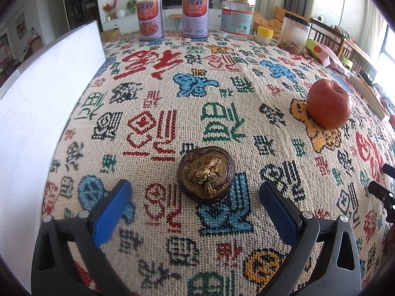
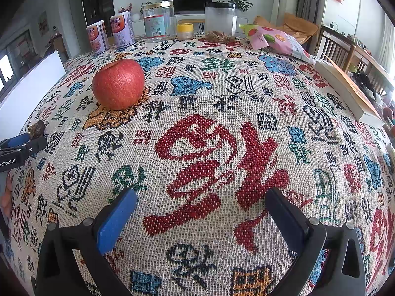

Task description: Organize fruits

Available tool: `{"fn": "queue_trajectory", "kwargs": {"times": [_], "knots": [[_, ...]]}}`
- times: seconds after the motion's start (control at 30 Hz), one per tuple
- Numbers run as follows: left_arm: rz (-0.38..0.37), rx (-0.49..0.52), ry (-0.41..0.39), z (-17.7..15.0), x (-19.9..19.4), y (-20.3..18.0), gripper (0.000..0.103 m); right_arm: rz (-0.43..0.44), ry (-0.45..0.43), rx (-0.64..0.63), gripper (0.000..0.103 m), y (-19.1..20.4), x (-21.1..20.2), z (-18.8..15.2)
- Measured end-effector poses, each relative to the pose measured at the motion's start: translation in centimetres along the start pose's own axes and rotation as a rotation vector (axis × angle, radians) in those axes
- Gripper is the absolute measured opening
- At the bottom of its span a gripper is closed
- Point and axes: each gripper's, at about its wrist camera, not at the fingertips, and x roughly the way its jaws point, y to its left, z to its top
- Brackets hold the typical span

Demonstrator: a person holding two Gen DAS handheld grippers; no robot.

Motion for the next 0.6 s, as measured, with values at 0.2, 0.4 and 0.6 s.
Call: {"fn": "queue_trajectory", "kwargs": {"times": [0.2,0.4,0.6], "knots": [[0.003,0.002,0.000,0.00,0.02,-0.08,0.103,0.000,0.000,0.000,0.103,-0.01,0.01,-0.02],[0.003,0.002,0.001,0.02,0.05,-0.06,0.103,0.000,0.000,0.000,0.103,0.00,0.01,-0.01],[0.003,0.002,0.001,0.05,0.08,-0.06,0.102,0.000,0.000,-0.001,0.103,-0.01,0.00,-0.02]]}}
